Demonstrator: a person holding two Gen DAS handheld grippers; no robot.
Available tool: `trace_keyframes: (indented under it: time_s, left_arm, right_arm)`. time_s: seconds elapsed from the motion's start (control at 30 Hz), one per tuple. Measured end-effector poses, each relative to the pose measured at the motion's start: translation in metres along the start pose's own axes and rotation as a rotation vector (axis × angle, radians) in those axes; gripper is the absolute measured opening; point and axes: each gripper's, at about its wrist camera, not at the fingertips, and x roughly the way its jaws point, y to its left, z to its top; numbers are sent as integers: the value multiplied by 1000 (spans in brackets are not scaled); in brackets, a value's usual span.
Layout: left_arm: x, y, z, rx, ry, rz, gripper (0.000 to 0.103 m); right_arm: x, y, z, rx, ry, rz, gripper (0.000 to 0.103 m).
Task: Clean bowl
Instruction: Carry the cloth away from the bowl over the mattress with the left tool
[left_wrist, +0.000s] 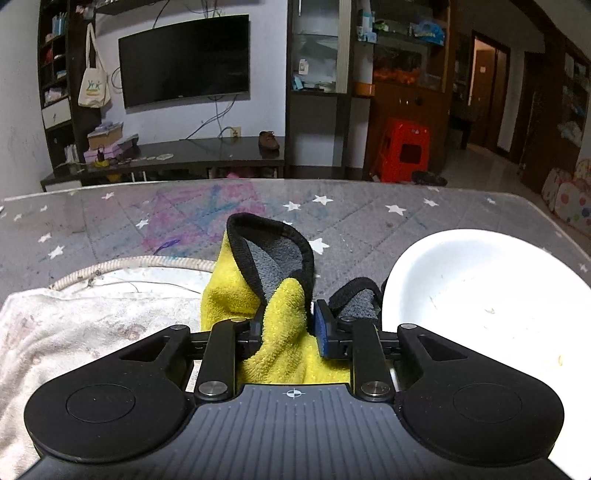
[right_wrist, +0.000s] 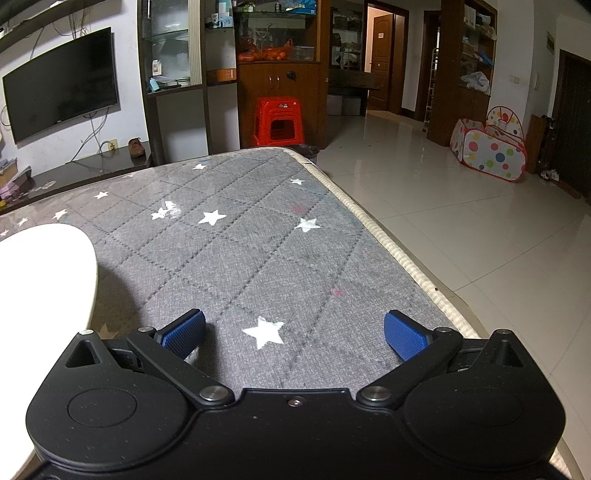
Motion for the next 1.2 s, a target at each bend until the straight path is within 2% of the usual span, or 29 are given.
trace_keyframes:
  time_s: [0.3, 0.53, 0.7, 0.73, 0.77, 0.83, 1.2]
  left_arm:
    - [2, 8, -4, -39, -24, -39, 30]
    - [7, 19, -4, -116, -20, -93, 43]
    - [8, 20, -5, -128, -18, -99, 46]
    - [8, 20, -5, -126, -17, -95, 49]
    - [9, 20, -5, -129, -14, -89, 59]
    - [10, 21, -5, -142, -6, -82, 63]
    - [11, 27, -3, -159, -8, -103, 66]
  right_arm:
    - [1, -1, 0, 1, 0, -1, 103]
    - [1, -1, 0, 4, 0, -3, 103]
    - [1, -1, 0, 4, 0, -4, 103]
    - [1, -1, 0, 4, 0, -4, 103]
    - [1, -1, 0, 4, 0, -3, 103]
    - [1, 0, 0, 4, 0, -4, 103]
    - [1, -1, 0, 4, 0, -4, 103]
